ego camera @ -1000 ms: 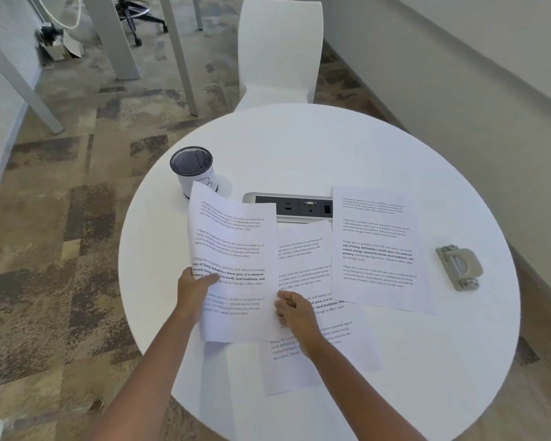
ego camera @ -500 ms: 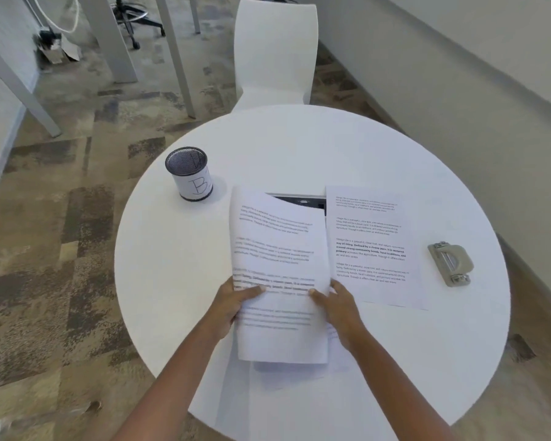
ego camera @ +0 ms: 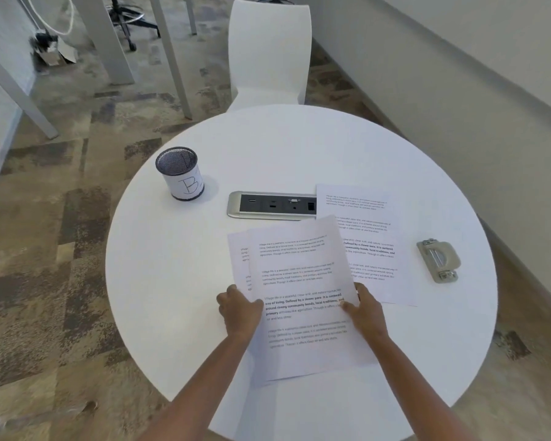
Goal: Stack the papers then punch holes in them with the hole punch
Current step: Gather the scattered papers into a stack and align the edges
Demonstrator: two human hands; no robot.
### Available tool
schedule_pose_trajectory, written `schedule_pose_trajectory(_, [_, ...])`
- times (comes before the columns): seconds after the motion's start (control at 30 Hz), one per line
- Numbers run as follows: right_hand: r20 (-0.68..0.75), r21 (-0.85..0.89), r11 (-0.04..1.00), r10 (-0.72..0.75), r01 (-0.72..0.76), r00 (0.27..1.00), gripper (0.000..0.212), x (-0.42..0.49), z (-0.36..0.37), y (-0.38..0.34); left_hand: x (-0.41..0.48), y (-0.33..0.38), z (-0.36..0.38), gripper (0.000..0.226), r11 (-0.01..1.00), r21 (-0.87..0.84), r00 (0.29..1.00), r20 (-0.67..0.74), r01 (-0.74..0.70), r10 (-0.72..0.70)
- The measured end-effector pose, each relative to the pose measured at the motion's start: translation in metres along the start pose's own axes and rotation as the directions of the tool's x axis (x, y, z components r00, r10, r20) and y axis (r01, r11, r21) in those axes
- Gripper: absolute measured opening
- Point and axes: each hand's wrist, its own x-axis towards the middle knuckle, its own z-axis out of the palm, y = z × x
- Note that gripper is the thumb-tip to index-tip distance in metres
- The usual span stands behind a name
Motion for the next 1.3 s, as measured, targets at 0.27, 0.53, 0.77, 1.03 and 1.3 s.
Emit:
schedule_pose_trajectory(0.27, [0.014,-0.075,0.997,-0.013,0.014,1.000,0.045,0.001,0.000,0.001,0.011,0.011,-0.002,0.054,0.959,-0.239,0.988,0.026,0.151,-0.149])
schedule_pose_trajectory(0.53, [0.027,-0.064,0.997,-0.028,0.030,0.999,0.044,0.001,0.000,0.004,0.004,0.013,-0.004,0.010,0.935,-0.312,0.979,0.161,0.169,-0.123])
schedule_pose_trajectory(0.77, [0.041,-0.075,0.996,-0.054,0.057,0.998,0.045,0.001,0.001,0.006,-0.008,0.020,0.015,0.065,0.819,-0.521,0.936,0.347,0.239,-0.052])
schedule_pose_trajectory(1.03, [0.111,-0.076,0.994,-0.068,0.077,0.992,0.049,0.003,-0.002,0.009,-0.014,0.022,0.009,0.044,0.754,-0.550,0.784,0.616,0.359,0.076])
schedule_pose_trajectory(1.3, [-0.100,-0.501,0.838,-0.304,0.216,0.948,0.034,0.000,-0.007,0.014,0.000,0.007,-0.001,0.049,0.761,-0.578,0.868,0.495,0.296,0.039])
